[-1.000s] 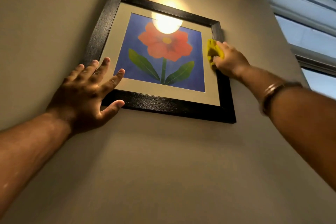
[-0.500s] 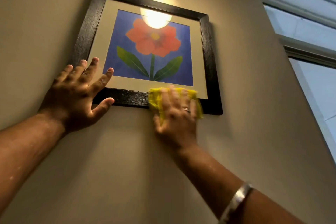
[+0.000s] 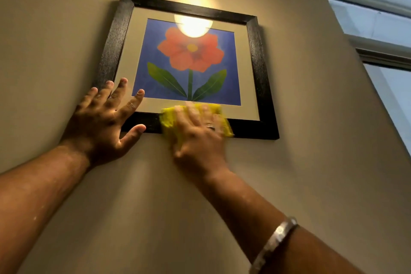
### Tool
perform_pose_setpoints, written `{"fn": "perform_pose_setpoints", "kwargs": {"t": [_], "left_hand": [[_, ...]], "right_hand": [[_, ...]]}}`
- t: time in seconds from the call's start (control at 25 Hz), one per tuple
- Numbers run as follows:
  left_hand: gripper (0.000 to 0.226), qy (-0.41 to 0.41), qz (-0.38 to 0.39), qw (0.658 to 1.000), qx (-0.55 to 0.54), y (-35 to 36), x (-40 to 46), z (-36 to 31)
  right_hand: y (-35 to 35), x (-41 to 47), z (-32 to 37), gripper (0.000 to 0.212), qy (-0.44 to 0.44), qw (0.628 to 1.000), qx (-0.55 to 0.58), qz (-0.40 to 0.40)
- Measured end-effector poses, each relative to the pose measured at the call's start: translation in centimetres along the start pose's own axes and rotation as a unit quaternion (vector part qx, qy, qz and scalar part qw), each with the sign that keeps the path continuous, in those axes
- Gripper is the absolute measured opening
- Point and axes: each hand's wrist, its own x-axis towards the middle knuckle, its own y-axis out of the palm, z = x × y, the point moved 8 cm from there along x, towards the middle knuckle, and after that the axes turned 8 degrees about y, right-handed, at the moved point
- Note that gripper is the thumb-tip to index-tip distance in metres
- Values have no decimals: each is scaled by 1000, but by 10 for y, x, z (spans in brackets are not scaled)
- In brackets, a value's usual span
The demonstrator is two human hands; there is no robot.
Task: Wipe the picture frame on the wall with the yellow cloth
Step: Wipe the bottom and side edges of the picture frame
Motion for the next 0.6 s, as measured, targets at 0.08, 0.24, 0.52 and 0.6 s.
{"fn": "perform_pose_setpoints", "kwargs": {"t": [0.08, 0.24, 0.52, 0.6], "left_hand": [[77, -3, 2, 1000, 4, 0, -2, 0], [77, 1, 12, 1000, 3, -1, 0, -2], [91, -11, 4, 1000, -16, -1, -3, -3], [92, -13, 2, 1000, -20, -1, -4, -2]], "right_hand": [[8, 3, 28, 52, -107, 993, 3, 44], [-30, 10, -62, 55, -26, 999, -21, -7], [-2, 16, -7, 68, 51, 998, 3, -23], [12, 9, 29, 57, -32, 999, 4, -1]]}}
